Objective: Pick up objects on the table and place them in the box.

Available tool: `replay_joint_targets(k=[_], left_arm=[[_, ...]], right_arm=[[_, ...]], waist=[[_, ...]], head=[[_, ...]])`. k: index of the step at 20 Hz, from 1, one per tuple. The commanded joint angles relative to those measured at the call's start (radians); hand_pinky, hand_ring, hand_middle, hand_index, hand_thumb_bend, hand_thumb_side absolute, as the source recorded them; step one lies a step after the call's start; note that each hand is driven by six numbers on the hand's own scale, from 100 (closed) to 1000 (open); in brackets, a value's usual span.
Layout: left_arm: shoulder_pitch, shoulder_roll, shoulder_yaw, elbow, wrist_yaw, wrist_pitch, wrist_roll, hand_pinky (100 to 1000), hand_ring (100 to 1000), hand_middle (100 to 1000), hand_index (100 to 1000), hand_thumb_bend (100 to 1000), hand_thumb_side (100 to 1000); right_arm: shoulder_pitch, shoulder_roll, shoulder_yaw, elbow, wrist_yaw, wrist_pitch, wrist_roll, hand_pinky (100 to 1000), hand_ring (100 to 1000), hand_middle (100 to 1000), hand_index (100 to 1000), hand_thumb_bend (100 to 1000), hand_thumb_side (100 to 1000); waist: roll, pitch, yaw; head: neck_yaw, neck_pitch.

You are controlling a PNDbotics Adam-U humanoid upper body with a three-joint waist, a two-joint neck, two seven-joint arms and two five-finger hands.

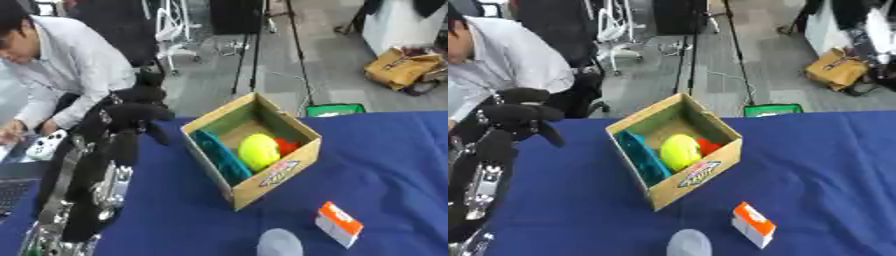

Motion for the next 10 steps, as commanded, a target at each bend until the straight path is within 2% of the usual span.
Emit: replay_joint_targets(k=[1,3,4,7,10], left_arm=[[-0.003,-0.004,0.014,-0.015,0.015,-0.007,0.044,545,743,816,809,100,599],[-0.001,-0.004,0.015,-0.015,0.018,-0.011,0.064,547,745,818,809,100,606],[0.003,-0.006,0.018,-0.015,0.021,-0.012,0.077,549,752,832,826,100,641],[0.011,-0.009,0.022,-0.015,0.026,-0.016,0.107,548,753,834,828,100,650],[0.013,-0.015,0.02,-0.015,0.028,-0.017,0.119,550,753,837,834,100,662]], right_arm=[[0.027,0.018,-0.052,-0.018,0.049,-0.054,-0.127,841,758,749,864,202,1000],[0.053,0.031,-0.06,-0.018,0.072,-0.074,-0.192,835,755,746,861,199,1000],[0.072,0.051,-0.079,-0.018,0.085,-0.086,-0.243,819,751,742,852,121,1000],[0.145,0.099,-0.119,-0.018,0.147,-0.123,-0.416,812,748,731,842,100,1000],[0.22,0.146,-0.137,-0.018,0.207,-0.134,-0.525,809,738,719,835,100,1000]], waist=[[0.002,-0.026,-0.018],[0.004,-0.029,-0.031],[0.005,-0.028,-0.05],[0.006,-0.026,-0.086],[0.003,-0.028,-0.101]], head=[[0.049,0.026],[0.06,0.029],[0.069,0.027],[0.079,0.022],[0.064,0.017]])
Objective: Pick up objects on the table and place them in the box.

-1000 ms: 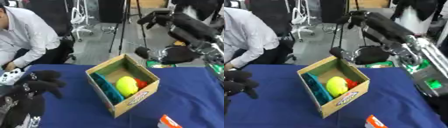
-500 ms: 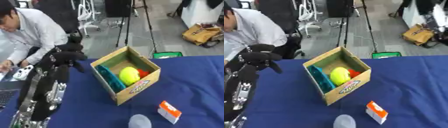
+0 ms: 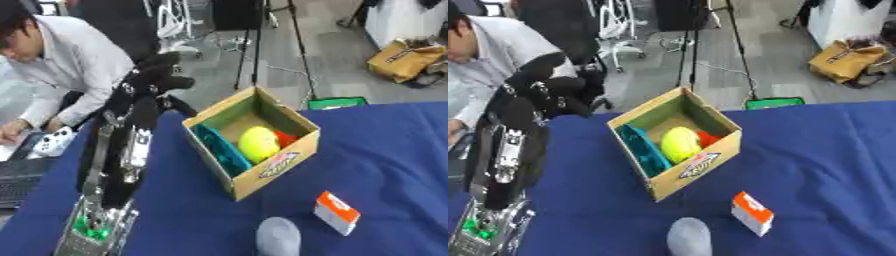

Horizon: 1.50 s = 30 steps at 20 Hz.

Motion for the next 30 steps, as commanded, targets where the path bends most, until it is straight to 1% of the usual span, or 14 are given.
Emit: replay_joint_targets(k=[1,2,4,5,6,8,13,14,15,21,26,30], left_arm=[[-0.005,-0.001,0.008,-0.015,0.009,-0.002,0.019,550,754,838,835,100,666],[-0.004,-0.002,0.009,-0.015,0.011,-0.002,0.024,550,754,839,837,100,674],[-0.001,-0.006,0.01,-0.015,0.015,-0.004,0.039,551,754,840,840,100,684],[0.0,-0.008,0.01,-0.015,0.017,-0.005,0.045,551,754,840,841,100,686],[0.001,-0.01,0.01,-0.015,0.018,-0.006,0.05,551,754,841,841,100,696],[0.004,-0.013,0.01,-0.015,0.019,-0.006,0.061,550,752,840,841,100,700],[0.01,-0.008,0.012,-0.015,0.022,-0.008,0.086,547,747,835,837,100,708],[0.01,-0.007,0.012,-0.015,0.023,-0.008,0.089,546,745,833,834,100,742],[0.01,-0.006,0.013,-0.015,0.025,-0.008,0.094,546,744,832,834,100,711],[0.009,0.001,0.016,-0.015,0.033,-0.008,0.113,542,741,827,826,100,717],[0.009,0.003,0.015,-0.015,0.038,-0.008,0.121,538,740,827,825,100,724],[0.01,0.006,0.015,-0.015,0.041,-0.007,0.129,537,740,828,825,100,726]], right_arm=[[0.042,0.036,-0.034,-0.018,0.069,-0.009,-0.108,810,738,718,835,103,1000],[0.067,0.059,-0.044,-0.018,0.092,-0.007,-0.132,812,735,706,819,100,1000],[0.114,0.122,-0.073,-0.018,0.144,-0.002,-0.169,814,729,697,817,104,995],[0.13,0.147,-0.083,-0.018,0.166,0.002,-0.176,814,729,696,818,104,995],[0.143,0.164,-0.089,-0.018,0.184,0.005,-0.18,812,728,690,839,100,990],[0.168,0.189,-0.098,-0.018,0.217,0.004,-0.182,813,733,687,822,100,991],[0.193,0.205,-0.106,-0.018,0.258,-0.028,-0.183,809,736,688,825,100,972],[0.195,0.206,-0.108,-0.018,0.259,-0.029,-0.183,808,734,686,824,100,968],[0.197,0.207,-0.11,-0.018,0.26,-0.029,-0.183,808,733,685,824,100,966],[0.2,0.211,-0.119,-0.018,0.254,-0.021,-0.183,803,725,679,822,100,951],[0.2,0.216,-0.121,-0.018,0.245,-0.021,-0.183,789,713,672,820,100,937],[0.202,0.221,-0.12,-0.018,0.236,-0.024,-0.183,782,707,670,819,100,933]], waist=[[-0.009,-0.018,-0.005],[-0.008,-0.018,-0.009],[-0.01,-0.017,-0.013],[-0.011,-0.016,-0.014],[-0.012,-0.015,-0.014],[-0.015,-0.013,-0.014],[-0.021,-0.011,-0.02],[-0.021,-0.011,-0.021],[-0.022,-0.011,-0.021],[-0.024,-0.007,-0.021],[-0.026,0.0,-0.019],[-0.029,0.005,-0.017]], head=[[-0.012,-0.001],[-0.017,-0.003],[-0.03,-0.011],[-0.034,-0.017],[-0.038,-0.022],[-0.044,-0.033],[-0.036,-0.046],[-0.034,-0.047],[-0.03,-0.049],[-0.015,-0.061],[-0.017,-0.067],[-0.016,-0.065]])
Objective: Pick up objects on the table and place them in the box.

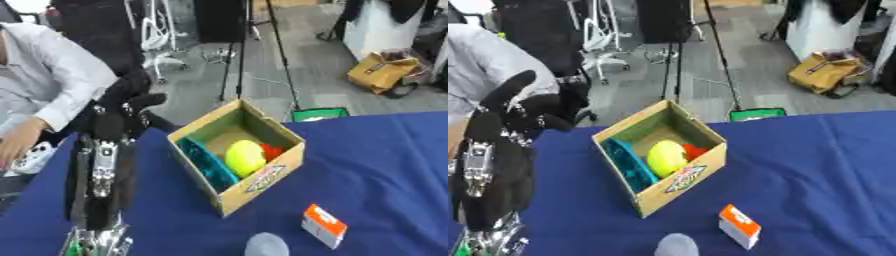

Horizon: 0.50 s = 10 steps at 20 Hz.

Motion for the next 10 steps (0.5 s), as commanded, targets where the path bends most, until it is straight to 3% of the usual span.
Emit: replay_joint_targets(k=[1,10], left_arm=[[-0.008,0.021,0.009,-0.015,0.006,-0.001,0.008,537,741,829,825,100,728],[-0.015,0.027,0.007,-0.015,0.008,-0.003,0.013,536,742,830,826,100,728]], right_arm=[[-0.005,-0.006,-0.006,-0.018,-0.009,-0.014,-0.013,773,695,662,817,100,924],[0.0,0.003,-0.003,-0.018,-0.015,-0.024,-0.013,761,680,650,816,100,916]], waist=[[-0.009,-0.01,0.002],[-0.009,-0.001,0.008]], head=[[0.005,-0.005],[0.06,0.026]])
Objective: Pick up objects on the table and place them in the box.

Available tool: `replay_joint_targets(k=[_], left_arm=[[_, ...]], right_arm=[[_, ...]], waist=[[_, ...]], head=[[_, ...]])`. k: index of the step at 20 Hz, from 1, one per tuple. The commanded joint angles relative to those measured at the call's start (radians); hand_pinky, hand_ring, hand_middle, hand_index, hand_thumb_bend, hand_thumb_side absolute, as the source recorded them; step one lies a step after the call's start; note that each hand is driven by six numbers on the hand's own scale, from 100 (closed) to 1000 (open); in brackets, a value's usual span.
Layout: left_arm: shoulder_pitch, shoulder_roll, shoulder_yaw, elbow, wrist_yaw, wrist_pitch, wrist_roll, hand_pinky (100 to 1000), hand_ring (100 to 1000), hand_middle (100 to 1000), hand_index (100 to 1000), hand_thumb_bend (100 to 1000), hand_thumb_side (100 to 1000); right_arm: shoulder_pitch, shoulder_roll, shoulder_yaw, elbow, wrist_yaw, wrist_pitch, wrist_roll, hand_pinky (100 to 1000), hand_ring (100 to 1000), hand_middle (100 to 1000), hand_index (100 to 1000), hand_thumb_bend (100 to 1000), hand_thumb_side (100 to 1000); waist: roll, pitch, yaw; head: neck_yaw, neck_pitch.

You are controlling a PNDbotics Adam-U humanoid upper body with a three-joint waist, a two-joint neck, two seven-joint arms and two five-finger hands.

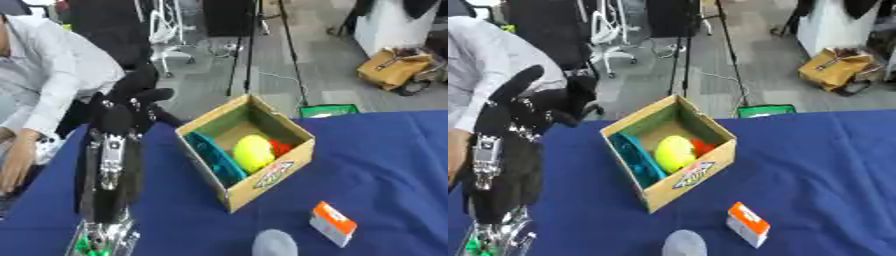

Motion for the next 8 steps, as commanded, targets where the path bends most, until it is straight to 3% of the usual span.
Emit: replay_joint_targets(k=[1,8], left_arm=[[-0.015,0.019,0.007,-0.015,0.003,-0.003,0.006,537,742,830,826,100,729],[-0.017,0.021,0.006,-0.015,0.003,-0.005,0.011,536,743,831,826,100,731]], right_arm=[[-0.001,-0.005,-0.004,-0.018,-0.006,-0.019,-0.014,758,677,648,817,100,912],[0.001,0.001,-0.009,-0.018,-0.009,-0.017,-0.014,750,672,641,810,100,901]], waist=[[-0.009,-0.009,0.003],[-0.013,-0.004,0.006]], head=[[0.017,0.007],[0.029,0.0]])
